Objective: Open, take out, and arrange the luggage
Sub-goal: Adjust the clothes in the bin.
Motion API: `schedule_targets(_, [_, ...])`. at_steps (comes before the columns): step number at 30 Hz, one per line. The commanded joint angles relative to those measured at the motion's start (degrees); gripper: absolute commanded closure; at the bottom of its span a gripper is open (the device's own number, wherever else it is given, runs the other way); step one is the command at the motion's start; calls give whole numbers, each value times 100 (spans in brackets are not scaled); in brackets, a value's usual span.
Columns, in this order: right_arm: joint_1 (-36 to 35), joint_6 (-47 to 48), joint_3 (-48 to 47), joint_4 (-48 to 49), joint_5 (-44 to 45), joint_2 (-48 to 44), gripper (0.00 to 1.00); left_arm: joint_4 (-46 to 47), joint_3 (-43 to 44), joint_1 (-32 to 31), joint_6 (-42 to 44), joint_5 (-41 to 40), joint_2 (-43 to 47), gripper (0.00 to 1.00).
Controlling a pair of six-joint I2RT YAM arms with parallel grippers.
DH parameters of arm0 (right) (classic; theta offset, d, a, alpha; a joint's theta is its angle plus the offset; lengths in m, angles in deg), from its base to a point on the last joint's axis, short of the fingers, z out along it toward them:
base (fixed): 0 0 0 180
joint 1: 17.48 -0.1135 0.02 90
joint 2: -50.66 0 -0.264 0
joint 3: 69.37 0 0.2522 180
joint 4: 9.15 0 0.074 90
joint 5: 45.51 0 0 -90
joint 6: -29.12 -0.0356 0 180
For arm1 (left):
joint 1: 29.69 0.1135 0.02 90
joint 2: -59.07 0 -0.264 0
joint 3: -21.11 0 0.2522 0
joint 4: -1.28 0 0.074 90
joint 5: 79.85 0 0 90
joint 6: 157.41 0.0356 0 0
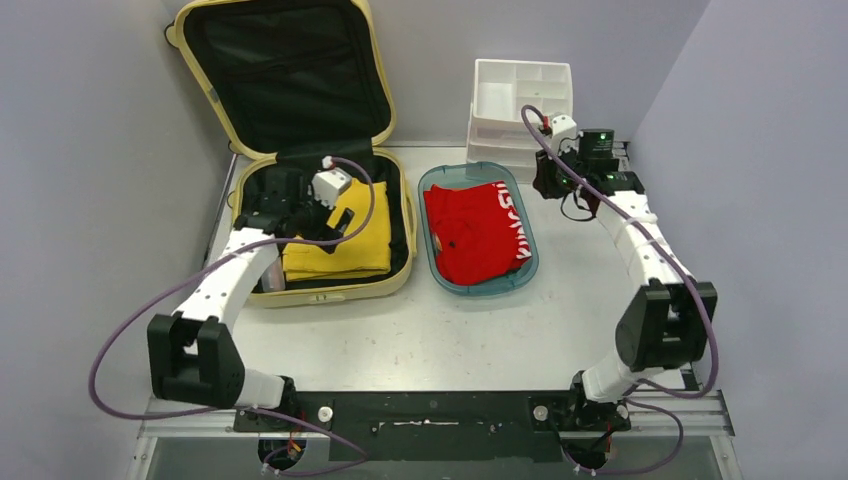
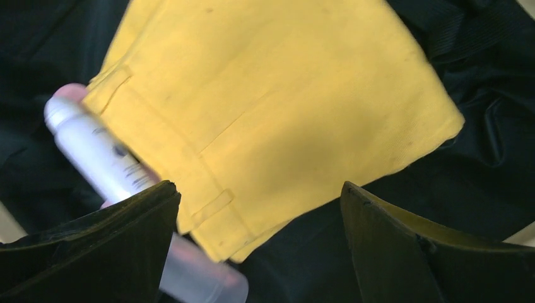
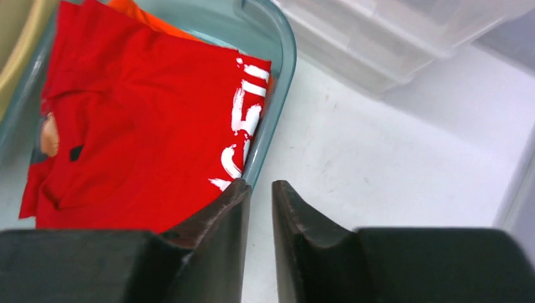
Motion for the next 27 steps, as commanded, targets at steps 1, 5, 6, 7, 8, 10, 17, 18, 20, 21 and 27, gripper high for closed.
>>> schedule_targets(1, [38, -423, -229, 307, 3, 976, 85, 297, 652, -677, 0, -457, -676, 3])
schedule_targets(5, [-70, -326, -782, -162, -143, 1462, 99, 296, 1192, -961, -124, -578, -1169, 3])
schedule_targets(6, [-95, -191, -900, -362, -318, 1452, 100, 280, 1406, -1011, -159, -583, -1295, 3])
schedule_targets(7, [-135, -3, -934, -545, -438, 1382, 100, 268, 1621, -1066, -199, -586, -1424, 3])
schedule_targets(8, [-180, 218, -935, -815, -529, 1289, 100, 259, 1878, -1129, -245, -597, -1558, 3])
schedule_targets(10, [-300, 600, -833, -1140, -513, 1047, 100, 298, 2349, -1267, -352, -569, -1854, 3])
schedule_targets(17, [-704, 816, 37, -1400, 76, 540, 100, 535, 3580, -1636, -764, -111, -2877, 3])
schedule_targets(18, [-789, 843, 130, -1417, 292, 546, 100, 584, 3703, -1643, -850, -18, -2971, 3])
schedule_targets(20, [-950, 851, 288, -1450, 636, 601, 100, 667, 3791, -1644, -982, 155, -3095, 3])
schedule_targets(21, [-1017, 819, 331, -1463, 831, 664, 100, 721, 3793, -1644, -1033, 206, -3122, 3])
schedule_targets(27, [-1218, 685, 593, -1295, 1965, 975, 100, 980, 3592, -1644, -1181, 354, -3085, 3])
